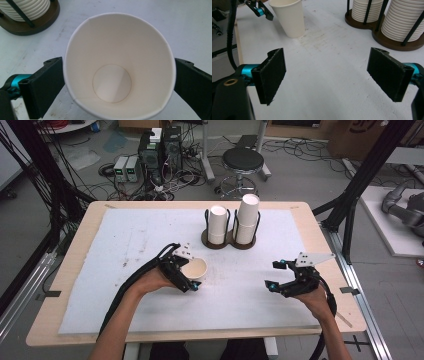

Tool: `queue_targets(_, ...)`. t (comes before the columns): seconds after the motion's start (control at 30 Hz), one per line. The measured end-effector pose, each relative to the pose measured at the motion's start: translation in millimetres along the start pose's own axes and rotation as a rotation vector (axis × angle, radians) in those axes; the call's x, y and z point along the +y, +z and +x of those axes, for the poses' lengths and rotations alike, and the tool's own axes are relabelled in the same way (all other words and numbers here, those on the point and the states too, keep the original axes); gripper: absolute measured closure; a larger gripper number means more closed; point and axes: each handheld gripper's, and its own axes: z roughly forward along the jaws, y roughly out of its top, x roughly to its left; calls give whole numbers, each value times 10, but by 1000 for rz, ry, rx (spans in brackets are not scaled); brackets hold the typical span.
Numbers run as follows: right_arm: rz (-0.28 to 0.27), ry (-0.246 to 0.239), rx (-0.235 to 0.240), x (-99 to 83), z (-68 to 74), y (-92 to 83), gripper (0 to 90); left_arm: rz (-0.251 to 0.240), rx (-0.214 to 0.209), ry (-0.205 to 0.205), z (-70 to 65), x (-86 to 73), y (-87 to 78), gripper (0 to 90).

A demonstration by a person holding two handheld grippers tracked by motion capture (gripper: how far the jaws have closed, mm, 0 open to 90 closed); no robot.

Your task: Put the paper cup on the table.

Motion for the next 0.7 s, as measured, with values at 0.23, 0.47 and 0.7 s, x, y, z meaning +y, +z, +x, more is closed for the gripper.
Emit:
queue_targets(0.23,-17,-4,-18,-23,25,-39,159,-75,4,-36,-26,-82,-149,17)
queue_targets(0.47,-23,8,-38,-31,34,-77,159,-142,48,-78,-30,-209,-308,17)
queue_targets(0.7,-34,20,-67,-40,51,-117,159,-182,128,-122,-89,-426,-489,17)
